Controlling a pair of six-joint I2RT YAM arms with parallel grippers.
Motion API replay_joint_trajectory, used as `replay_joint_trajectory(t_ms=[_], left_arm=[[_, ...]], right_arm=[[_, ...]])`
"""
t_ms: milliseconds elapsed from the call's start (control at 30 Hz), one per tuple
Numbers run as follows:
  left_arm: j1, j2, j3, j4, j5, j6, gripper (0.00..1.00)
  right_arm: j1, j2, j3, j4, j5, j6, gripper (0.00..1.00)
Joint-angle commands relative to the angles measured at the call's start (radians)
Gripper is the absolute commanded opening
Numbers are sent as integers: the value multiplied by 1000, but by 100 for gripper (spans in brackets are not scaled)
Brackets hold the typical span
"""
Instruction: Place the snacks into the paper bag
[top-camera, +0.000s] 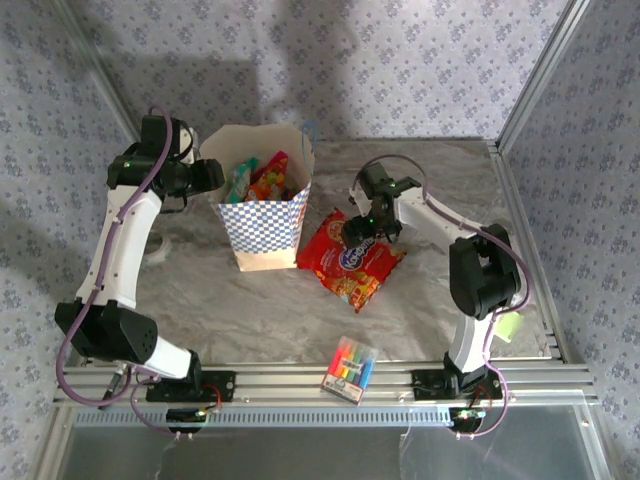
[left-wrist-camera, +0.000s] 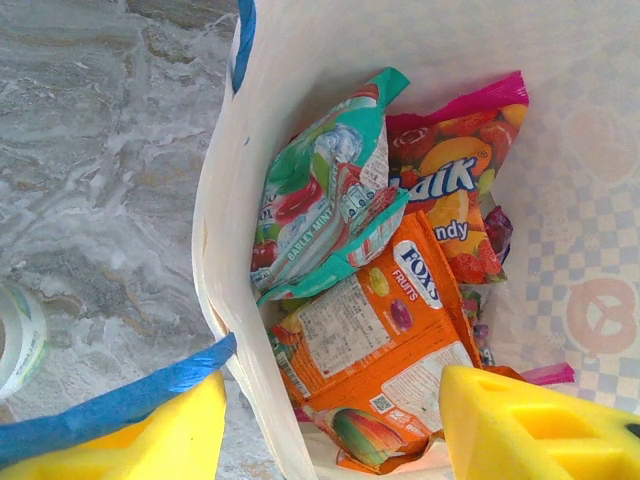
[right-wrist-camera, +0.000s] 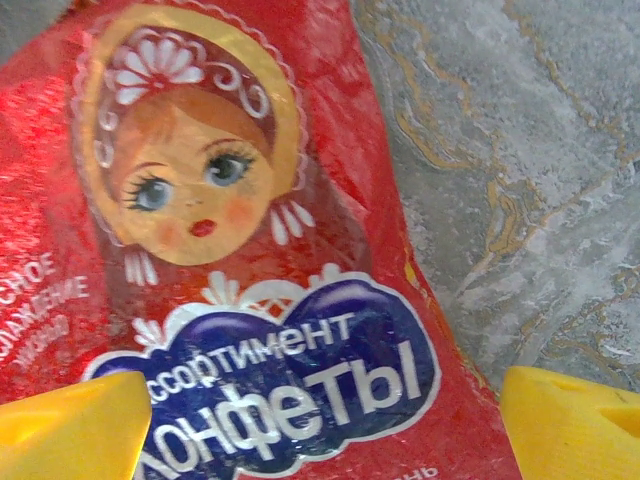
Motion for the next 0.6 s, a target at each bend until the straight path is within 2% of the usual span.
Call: replay_joint_trajectory(t_ms=[0, 300, 567], left_arm=[[-7, 12, 8, -28, -9, 5, 59], [-7, 20, 8, -20, -1, -6, 59], [-9, 20, 12, -22, -15, -14, 60]], right_arm=[[-24, 20, 25, -38, -42, -33, 93], [-52, 83, 26, -39, -114, -151, 99], [-115, 160, 56, -46, -152, -157, 100]])
